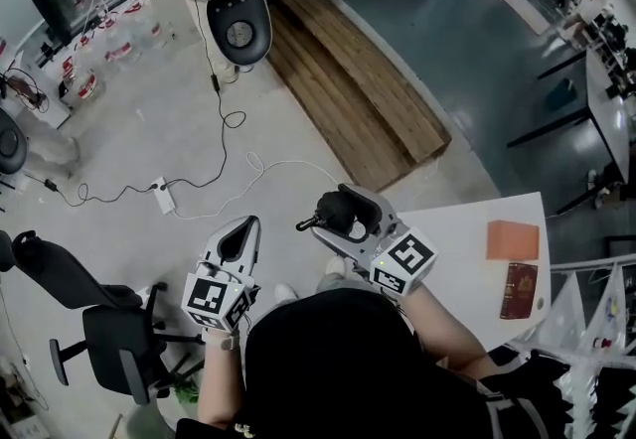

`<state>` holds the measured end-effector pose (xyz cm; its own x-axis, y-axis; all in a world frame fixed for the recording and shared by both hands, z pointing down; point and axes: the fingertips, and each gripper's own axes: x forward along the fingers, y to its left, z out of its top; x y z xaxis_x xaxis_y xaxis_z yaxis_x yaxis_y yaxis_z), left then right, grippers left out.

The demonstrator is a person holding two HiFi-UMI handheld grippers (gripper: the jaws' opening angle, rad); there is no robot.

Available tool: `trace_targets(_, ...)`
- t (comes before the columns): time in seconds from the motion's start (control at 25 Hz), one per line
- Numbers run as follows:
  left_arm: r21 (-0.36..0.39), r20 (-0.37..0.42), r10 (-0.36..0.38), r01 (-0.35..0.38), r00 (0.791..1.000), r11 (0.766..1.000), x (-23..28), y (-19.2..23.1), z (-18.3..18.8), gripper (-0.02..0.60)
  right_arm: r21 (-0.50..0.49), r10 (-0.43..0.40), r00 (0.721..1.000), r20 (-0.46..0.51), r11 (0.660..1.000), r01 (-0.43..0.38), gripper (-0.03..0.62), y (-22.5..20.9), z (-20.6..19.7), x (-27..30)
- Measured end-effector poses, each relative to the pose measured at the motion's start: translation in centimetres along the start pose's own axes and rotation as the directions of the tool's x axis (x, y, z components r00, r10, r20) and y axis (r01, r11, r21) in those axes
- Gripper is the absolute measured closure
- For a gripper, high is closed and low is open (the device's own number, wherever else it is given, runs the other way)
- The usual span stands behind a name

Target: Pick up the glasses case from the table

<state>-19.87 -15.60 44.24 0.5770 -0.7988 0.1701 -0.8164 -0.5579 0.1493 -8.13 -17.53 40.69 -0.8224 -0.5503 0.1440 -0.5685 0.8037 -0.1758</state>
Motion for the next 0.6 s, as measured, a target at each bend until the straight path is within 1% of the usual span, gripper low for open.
trace_targets(0.16, -0.010, -0.009, -0.009, 0.009, 1.000, 1.000, 0.7, 0.2, -0.2, 0.563, 0.007, -0.027, 1.000, -0.007, 1.000, 0.027, 0.220, -0.8, -0.5, 0.0)
trace_targets(0.32, -0.018, -0.023, -0.022, 0.021, 1.000, 1.000, 1.4, 0.0, -0.4, 0.563, -0.008, -0.041, 0.999, -0.019, 0.999, 0.041, 0.221, -1.2, -1.0, -0.4)
trace_targets(0.52, 0.013, -0.032, -0.052, 0.052, 0.998, 0.999, 2.3, -0.4, -0.5, 0.563, -0.014, -0.076, 0.997, -0.028, 0.997, 0.075, 0.220, -2.2, -1.3, -0.9)
trace_targets(0.6, 0.013, -0.036, -0.058, 0.059, 0.998, 0.998, 2.6, -0.5, -0.7, 0.563, -0.017, -0.091, 0.995, -0.031, 0.996, 0.090, 0.221, -2.6, -1.5, -1.2)
